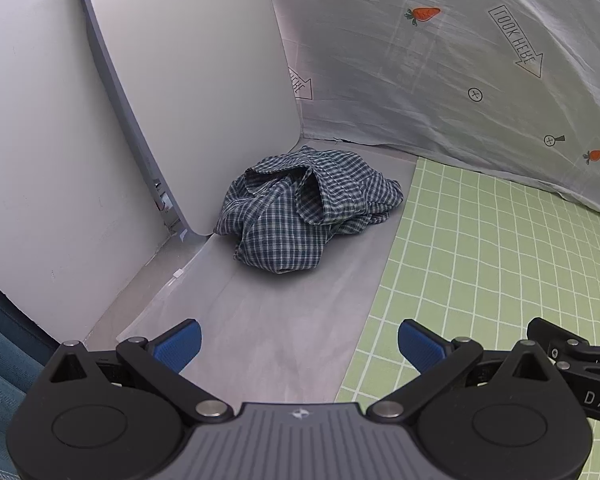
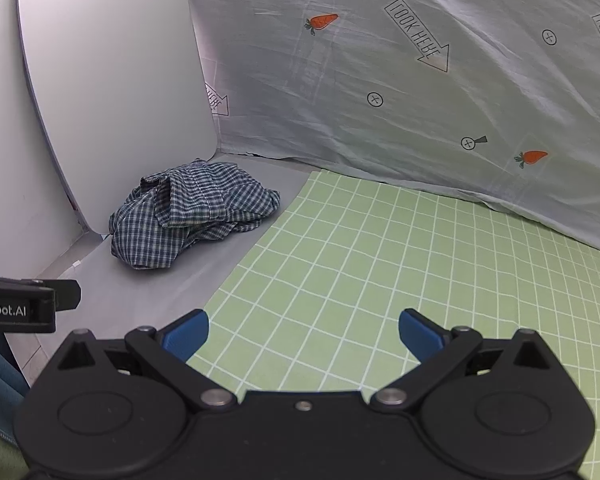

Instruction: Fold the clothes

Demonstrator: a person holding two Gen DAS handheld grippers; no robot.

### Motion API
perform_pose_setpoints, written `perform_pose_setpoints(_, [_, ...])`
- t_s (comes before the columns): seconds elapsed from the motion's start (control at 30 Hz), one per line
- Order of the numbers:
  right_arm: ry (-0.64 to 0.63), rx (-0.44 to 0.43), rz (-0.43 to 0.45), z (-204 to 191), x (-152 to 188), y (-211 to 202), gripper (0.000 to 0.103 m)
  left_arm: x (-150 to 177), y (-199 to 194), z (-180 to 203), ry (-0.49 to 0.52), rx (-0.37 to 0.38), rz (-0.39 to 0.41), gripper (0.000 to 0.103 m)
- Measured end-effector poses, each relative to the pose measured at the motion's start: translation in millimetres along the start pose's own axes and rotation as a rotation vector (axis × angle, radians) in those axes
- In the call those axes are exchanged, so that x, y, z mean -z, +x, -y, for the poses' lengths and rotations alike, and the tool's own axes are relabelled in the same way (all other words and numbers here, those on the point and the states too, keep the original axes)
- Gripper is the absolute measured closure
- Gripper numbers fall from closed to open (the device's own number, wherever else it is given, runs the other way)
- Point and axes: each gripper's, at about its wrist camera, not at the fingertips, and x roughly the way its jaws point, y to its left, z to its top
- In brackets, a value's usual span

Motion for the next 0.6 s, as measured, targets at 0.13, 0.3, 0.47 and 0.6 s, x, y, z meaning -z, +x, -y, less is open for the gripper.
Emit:
perform_pose_setpoints(0.13, [0.006,-0.004,-0.026,0.8,1.5,7.1,0.000,2.9,8.3,-1.4,-0.008,0.002,-0.039,0.000])
perform_pose_setpoints(0.3, [0.012,-0.002,-0.071,3.2,1.6,24.1,0.000,6.3,27.0,-1.9,-0.020,0.008,-0.106,0.000])
perform_pose_setpoints(0.47, [0.002,0.004,-0.118,5.3,-3.2,53.3,0.000,1.4,56.9,-2.0,-0.041,-0.009,-0.177,0.000])
perform_pose_setpoints(0.6, [-0.017,0.001,-0.146,2.9,-14.9,90.2,0.001,-10.6,92.8,-8.9,-0.067,-0.055,-0.214,0.000])
